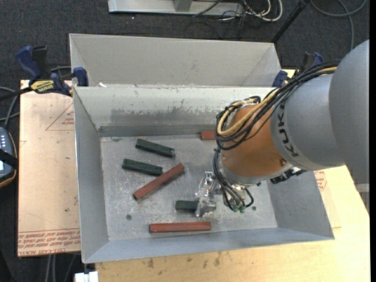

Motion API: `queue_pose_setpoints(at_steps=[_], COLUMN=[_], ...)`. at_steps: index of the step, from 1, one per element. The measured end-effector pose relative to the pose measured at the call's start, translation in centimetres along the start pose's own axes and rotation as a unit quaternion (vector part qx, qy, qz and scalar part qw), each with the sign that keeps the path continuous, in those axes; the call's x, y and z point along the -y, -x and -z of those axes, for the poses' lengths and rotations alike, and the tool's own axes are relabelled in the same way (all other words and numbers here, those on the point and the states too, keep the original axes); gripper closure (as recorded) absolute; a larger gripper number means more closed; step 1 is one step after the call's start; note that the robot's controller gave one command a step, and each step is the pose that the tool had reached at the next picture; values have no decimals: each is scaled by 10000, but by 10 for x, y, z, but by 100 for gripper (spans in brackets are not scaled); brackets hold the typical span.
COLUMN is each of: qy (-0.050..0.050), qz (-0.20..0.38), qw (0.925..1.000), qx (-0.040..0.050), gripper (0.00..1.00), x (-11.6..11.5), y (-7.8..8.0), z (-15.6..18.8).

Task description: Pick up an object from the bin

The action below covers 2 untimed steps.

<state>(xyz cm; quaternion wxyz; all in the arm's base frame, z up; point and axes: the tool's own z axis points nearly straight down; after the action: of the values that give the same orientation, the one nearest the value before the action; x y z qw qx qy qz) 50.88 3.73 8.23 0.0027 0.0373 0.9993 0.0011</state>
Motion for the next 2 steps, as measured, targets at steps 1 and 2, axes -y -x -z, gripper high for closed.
queue_pose_setpoints(at_steps=[1,2], qy=[1,1], qz=[1881,1879], qw=[9822,9822], qx=[-22,-22], gripper=[100,100], x=[-35,-35], y=[-33,-33], z=[56,56])
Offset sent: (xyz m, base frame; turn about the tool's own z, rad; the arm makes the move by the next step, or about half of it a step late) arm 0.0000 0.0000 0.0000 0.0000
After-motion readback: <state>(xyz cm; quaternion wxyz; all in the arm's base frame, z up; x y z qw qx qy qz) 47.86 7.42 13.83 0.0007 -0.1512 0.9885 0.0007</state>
